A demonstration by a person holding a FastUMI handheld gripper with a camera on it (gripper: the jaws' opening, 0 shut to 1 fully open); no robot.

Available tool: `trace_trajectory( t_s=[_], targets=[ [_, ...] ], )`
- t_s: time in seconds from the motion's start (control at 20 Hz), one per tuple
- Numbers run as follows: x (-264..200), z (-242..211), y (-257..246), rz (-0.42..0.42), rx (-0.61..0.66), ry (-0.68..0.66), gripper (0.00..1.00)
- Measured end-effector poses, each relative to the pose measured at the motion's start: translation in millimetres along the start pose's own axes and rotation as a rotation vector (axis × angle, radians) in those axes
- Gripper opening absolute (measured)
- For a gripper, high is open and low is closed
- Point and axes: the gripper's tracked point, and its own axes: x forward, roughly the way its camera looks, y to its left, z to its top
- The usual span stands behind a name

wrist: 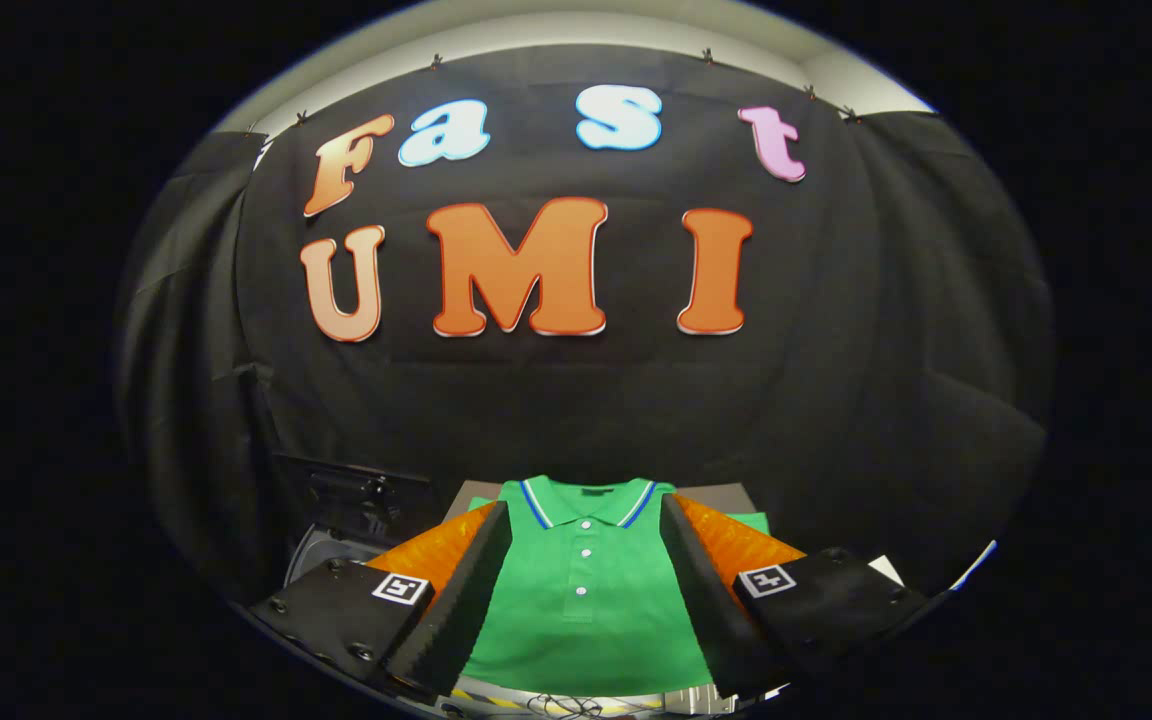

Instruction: Put the clothes into the washing machine and then close the washing machine lid.

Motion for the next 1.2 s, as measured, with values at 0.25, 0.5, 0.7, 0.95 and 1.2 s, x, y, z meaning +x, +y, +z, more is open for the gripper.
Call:
trace_trajectory(
  t_s=[0.25, 0.5, 0.7, 0.95, 1.2],
  targets=[
    [49.2, -56.0, 0.0, 0.027, 0.018, 0.252, 0.97],
    [67.5, -100.0, -9.2, 0.031, 0.016, 0.459, 0.97],
    [71.0, -120.5, -13.9, 0.039, 0.01, 0.554, 0.98],
    [74.6, -140.5, -18.6, 0.046, -0.022, 0.622, 0.97],
    [76.3, -138.9, -15.4, 0.079, -0.068, 0.638, 0.9]
  ],
)
